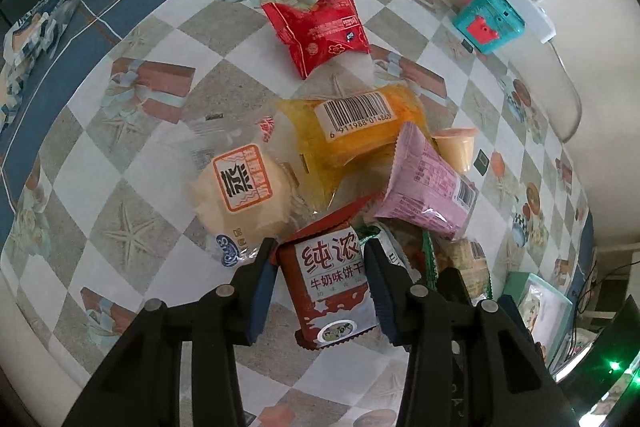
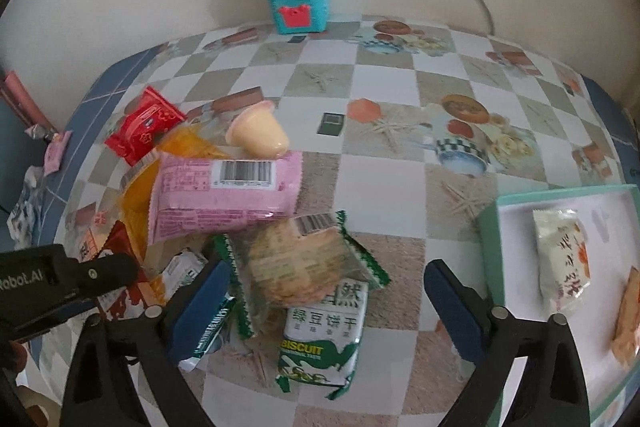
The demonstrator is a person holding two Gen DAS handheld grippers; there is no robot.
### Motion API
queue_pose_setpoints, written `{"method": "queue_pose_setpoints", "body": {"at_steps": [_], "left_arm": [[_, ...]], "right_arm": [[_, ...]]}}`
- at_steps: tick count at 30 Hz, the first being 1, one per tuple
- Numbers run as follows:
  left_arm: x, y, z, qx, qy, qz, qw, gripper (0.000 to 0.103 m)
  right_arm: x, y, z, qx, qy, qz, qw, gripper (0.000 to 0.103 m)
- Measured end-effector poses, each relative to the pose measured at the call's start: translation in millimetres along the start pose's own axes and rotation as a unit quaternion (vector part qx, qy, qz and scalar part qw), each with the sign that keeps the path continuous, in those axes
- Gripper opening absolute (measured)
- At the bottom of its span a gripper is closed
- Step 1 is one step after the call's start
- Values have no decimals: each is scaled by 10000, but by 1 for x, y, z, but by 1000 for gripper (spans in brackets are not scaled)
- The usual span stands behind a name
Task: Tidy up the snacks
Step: 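Grasp the red-white biscuit pack with the left tool while the right tool grasps the green biscuit pack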
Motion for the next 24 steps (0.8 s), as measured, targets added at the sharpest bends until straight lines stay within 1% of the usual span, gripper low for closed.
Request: {"method": "queue_pose_setpoints", "body": {"at_steps": [2, 4, 6, 8, 11, 14, 16, 22, 23, 24], "left_arm": [[0, -1, 0, -5, -1, -5, 10000, 46], [-1, -1, 0, -2, -6, -7, 10000, 46], [-1, -1, 0, -5, -1, -5, 10000, 46], [0, -1, 1, -1, -4, 3, 10000, 46], [-1, 0, 2, 11, -13, 8, 10000, 46], [-1, -1, 2, 18, -18, 12, 10000, 46], [-1, -1, 1, 28, -23, 11, 10000, 46], [-4, -2, 4, 35, -60, 44, 10000, 46], [-4, -2, 5, 37, -68, 48, 10000, 45], [-5, -3, 6, 37, -78, 47, 10000, 45]], "right_arm": [[1, 4, -1, 30, -3, 82, 10000, 97], [1, 9, -3, 31, 6, 147, 9999, 93], [0, 12, -6, 2, 35, 210, 9998, 88], [0, 14, -8, -127, 46, 246, 9996, 82], [0, 13, -5, -86, -16, 244, 9997, 74], [1, 11, -1, -58, -69, 249, 9996, 69], [1, 10, 0, -66, -68, 246, 9997, 67], [0, 4, 5, 16, -78, 223, 9997, 64], [-1, 3, 7, 42, -89, 217, 9997, 62], [-1, 2, 9, 64, -102, 206, 9997, 57]]}}
Point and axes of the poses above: each gripper's, at about its wrist camera, not at the fingertips, and z roughly against the way its jaws point, y to its left, x to its top, the point moved 2 cm from there along -z, roughly the way its jaws point, and after that the axes turned 14 degrees about y, right-handed, at the moved point
